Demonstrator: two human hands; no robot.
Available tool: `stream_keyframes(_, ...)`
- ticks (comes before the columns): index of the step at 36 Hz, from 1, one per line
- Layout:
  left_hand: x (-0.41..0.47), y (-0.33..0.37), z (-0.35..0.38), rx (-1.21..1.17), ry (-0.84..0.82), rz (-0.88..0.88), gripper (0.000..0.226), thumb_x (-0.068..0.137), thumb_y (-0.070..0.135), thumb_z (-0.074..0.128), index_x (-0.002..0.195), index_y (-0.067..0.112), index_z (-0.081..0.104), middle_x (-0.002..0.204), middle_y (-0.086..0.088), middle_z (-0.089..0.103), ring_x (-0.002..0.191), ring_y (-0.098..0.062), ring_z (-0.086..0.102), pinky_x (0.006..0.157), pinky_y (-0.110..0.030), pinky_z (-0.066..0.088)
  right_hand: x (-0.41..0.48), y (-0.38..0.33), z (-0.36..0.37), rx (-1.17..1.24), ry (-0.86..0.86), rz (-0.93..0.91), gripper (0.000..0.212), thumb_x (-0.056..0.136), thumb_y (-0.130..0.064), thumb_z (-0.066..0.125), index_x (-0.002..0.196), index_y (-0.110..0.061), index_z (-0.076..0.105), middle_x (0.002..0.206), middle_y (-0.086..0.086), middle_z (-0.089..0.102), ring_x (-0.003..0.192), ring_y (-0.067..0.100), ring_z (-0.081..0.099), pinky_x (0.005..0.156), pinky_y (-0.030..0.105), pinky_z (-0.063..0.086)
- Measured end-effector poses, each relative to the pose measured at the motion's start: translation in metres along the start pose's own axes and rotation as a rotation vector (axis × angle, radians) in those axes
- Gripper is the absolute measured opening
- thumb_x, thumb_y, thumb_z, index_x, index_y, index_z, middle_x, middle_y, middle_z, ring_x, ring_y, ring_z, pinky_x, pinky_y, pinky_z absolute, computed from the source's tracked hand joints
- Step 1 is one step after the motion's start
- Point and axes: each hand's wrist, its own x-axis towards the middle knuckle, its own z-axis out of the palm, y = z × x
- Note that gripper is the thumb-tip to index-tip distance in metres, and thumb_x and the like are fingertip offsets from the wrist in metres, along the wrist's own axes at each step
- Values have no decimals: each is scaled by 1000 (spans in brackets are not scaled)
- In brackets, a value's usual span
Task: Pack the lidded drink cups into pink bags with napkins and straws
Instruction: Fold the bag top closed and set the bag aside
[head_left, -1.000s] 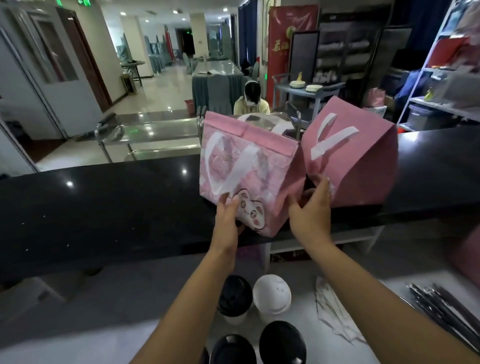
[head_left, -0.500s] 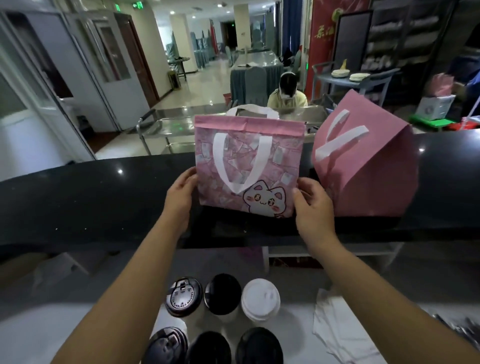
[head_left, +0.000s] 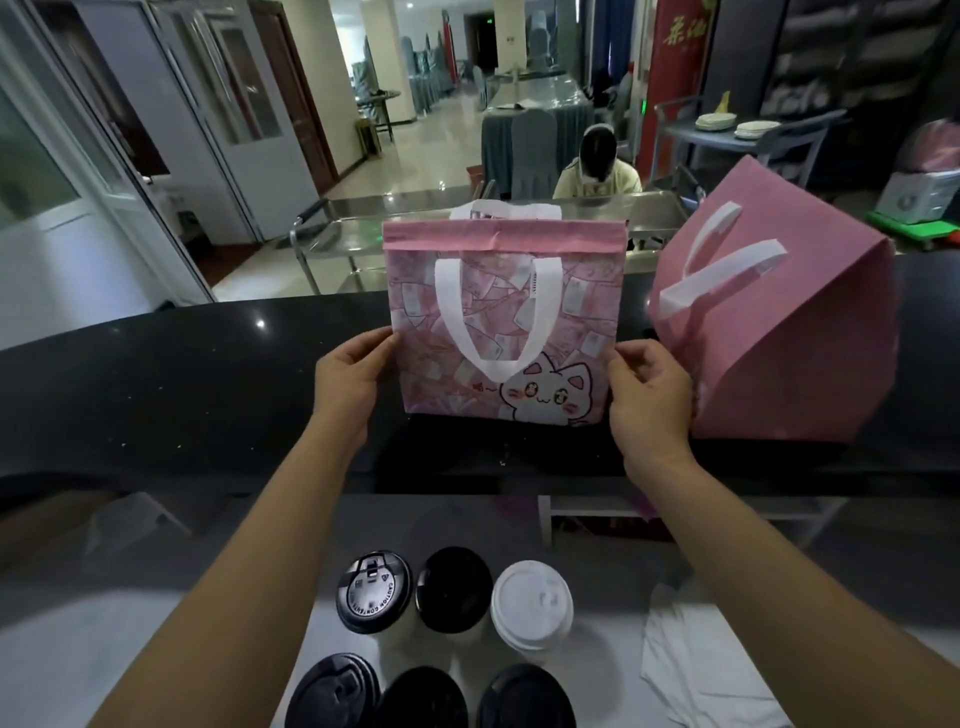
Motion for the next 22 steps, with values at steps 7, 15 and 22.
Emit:
stream_keyframes(7, -14, 4, -19, 19, -74, 4, 10, 89, 11, 68, 97, 9, 74, 96, -6, 77, 94, -18, 74, 77, -28, 61, 11, -3, -1, 55, -8, 92, 12, 97, -15, 62, 85, -12, 64, 89, 12, 73, 87, 24, 72, 77, 40, 61)
stream_keyframes(15, -43, 0, -37, -175, -156, -86, 10, 82, 6, 68, 91, 4, 71, 81, -5, 77, 76, -17, 74, 69, -28, 62, 28, -11, 16, 139, 12, 291, 24, 96, -9, 60, 74, -17, 58, 77, 1, 65, 69, 16, 63, 60, 30, 54)
stream_keyframes(22, -77, -5, -29, -302, -180, -114, 5, 68, 9, 75, 73, 11, 75, 78, -7, 74, 76, -19, 71, 73, -27, 61, 25, -11, 33, 162, -154, 309, 22, 101, -21, 54, 119, -21, 67, 106, 1, 74, 100, 20, 70, 85, 37, 58)
